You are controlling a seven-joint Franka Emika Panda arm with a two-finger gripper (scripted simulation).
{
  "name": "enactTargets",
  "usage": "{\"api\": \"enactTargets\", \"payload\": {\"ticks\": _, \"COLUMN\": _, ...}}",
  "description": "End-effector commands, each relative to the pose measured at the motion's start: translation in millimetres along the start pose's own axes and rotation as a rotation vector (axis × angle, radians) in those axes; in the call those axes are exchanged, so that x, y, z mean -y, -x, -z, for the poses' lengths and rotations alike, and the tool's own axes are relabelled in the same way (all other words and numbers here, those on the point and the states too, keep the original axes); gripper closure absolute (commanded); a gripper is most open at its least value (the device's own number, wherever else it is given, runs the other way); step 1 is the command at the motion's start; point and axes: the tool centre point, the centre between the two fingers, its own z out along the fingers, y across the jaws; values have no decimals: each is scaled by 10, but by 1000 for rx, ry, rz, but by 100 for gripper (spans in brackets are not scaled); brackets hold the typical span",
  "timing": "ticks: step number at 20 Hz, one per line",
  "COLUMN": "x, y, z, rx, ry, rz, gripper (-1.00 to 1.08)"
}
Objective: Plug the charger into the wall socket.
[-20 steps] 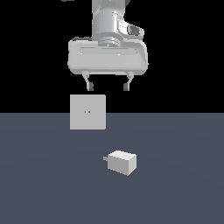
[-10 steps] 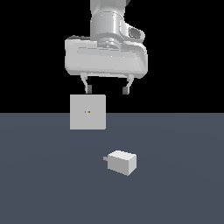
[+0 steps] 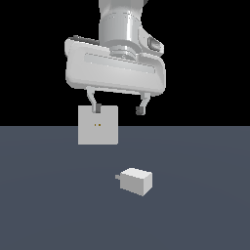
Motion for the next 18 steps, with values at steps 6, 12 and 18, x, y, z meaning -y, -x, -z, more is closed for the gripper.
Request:
{"api": "enactTargets", "payload": {"ticks": 6, "x": 29, "y": 210, "z": -202, "rx": -18, "ry": -5, "rz": 183, "gripper": -92}}
{"api": "enactTargets", "payload": {"ticks": 12, "x": 23, "y": 366, "z": -358, "rx": -32, "ry": -9, "rz": 321, "gripper": -92}}
{"api": "enactTargets", "payload": {"ticks": 18, "x": -4, "y": 504, "z": -507, "rx": -44, "ry": -13, "rz": 449, "gripper": -92}}
